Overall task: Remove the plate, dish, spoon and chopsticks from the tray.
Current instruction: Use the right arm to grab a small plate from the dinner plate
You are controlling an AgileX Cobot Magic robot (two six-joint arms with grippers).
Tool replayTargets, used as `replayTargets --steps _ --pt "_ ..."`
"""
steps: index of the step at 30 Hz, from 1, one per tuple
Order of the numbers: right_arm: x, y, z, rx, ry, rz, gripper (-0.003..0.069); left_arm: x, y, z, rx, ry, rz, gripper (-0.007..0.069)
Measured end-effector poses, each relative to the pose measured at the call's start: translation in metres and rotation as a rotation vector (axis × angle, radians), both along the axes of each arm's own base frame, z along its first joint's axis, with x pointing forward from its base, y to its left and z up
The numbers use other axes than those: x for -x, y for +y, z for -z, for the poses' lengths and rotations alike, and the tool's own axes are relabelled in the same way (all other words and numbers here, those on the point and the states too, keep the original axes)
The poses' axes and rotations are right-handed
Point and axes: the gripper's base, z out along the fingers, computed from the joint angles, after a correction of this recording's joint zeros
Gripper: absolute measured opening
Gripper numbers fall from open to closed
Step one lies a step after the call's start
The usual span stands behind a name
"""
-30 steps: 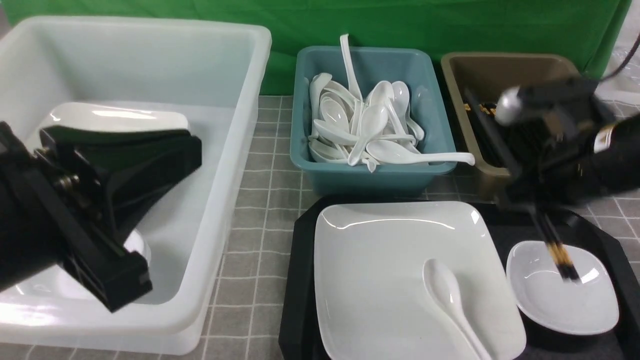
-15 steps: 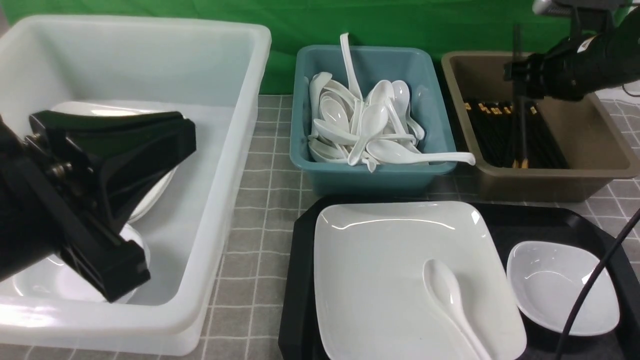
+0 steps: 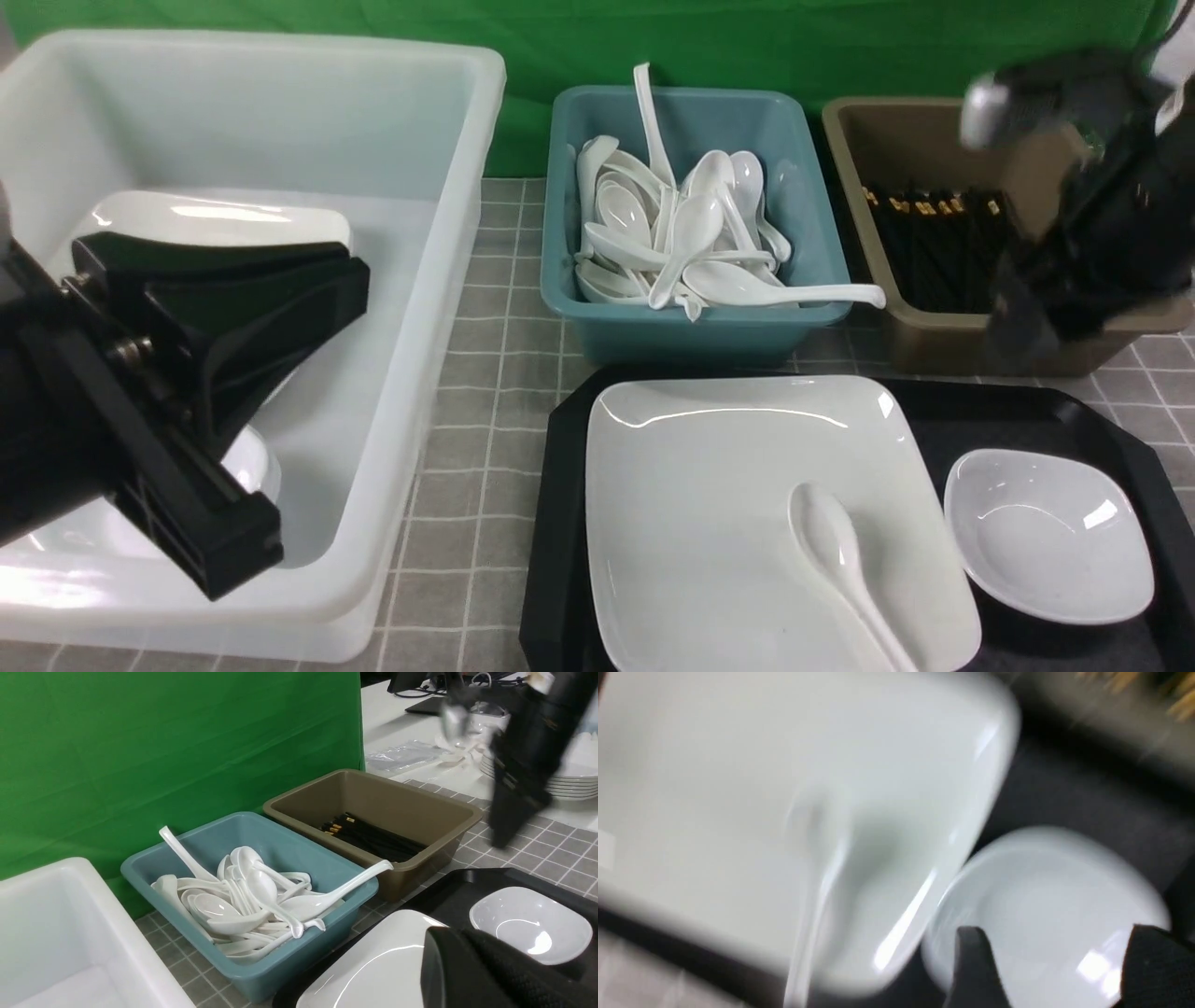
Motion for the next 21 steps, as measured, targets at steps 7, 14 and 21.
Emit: replayTargets --steps 7,14,21 --pt "0.048 -0.007 0.085 0.174 0.057 -0.173 0.0487 0.0 0.0 0.001 -0.004 0.016 0.005 0.002" --pt "0.051 -0.009 0.13 0.187 -0.014 -0.303 0.0527 0.001 0.0 0.002 -0.01 0.024 0.008 0.002" --pt "0.039 -0.008 0.147 0.226 -0.062 -0.358 0.0504 0.001 0.0 0.003 -0.013 0.028 0.009 0.002"
